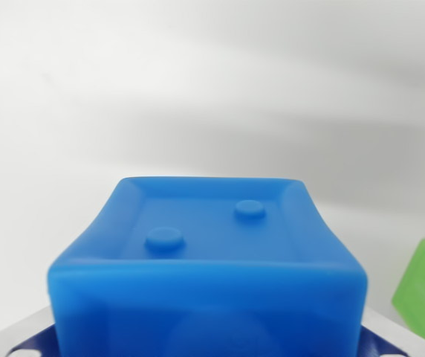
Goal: Stack cube
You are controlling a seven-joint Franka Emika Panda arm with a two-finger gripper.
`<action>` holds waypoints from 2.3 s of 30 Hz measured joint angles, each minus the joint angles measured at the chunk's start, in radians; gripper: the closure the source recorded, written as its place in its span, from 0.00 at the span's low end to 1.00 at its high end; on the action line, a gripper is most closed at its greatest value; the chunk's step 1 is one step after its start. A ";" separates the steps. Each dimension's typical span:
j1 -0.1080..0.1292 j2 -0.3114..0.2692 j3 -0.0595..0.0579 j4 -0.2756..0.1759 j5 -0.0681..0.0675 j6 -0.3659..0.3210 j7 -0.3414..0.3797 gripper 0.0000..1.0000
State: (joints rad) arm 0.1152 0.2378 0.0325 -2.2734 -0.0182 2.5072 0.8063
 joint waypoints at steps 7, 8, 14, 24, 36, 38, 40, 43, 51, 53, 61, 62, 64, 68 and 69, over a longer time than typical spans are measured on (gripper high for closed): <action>-0.019 -0.020 -0.005 -0.021 0.003 0.001 -0.006 1.00; -0.020 -0.022 -0.006 -0.023 0.003 0.001 -0.007 1.00; -0.035 -0.040 -0.012 -0.040 0.007 0.001 -0.014 1.00; -0.058 -0.067 -0.024 -0.066 0.011 0.001 -0.025 1.00; -0.084 -0.097 -0.039 -0.093 0.014 0.000 -0.038 1.00; -0.089 -0.103 -0.042 -0.098 0.015 0.000 -0.041 1.00; -0.094 -0.109 -0.045 -0.103 0.016 -0.001 -0.043 1.00; -0.100 -0.115 -0.049 -0.109 0.016 -0.001 -0.046 1.00; -0.119 -0.135 -0.061 -0.124 0.018 -0.005 -0.056 1.00; -0.123 -0.140 -0.065 -0.128 0.018 -0.007 -0.059 1.00; -0.139 -0.155 -0.077 -0.139 0.019 -0.011 -0.067 1.00; -0.141 -0.158 -0.079 -0.140 0.019 -0.012 -0.068 1.00; -0.145 -0.162 -0.083 -0.142 0.019 -0.013 -0.071 1.00; -0.151 -0.168 -0.089 -0.147 0.019 -0.016 -0.075 1.00; -0.153 -0.170 -0.091 -0.148 0.019 -0.016 -0.076 1.00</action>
State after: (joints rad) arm -0.0374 0.0678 -0.0588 -2.4218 0.0013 2.4911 0.7299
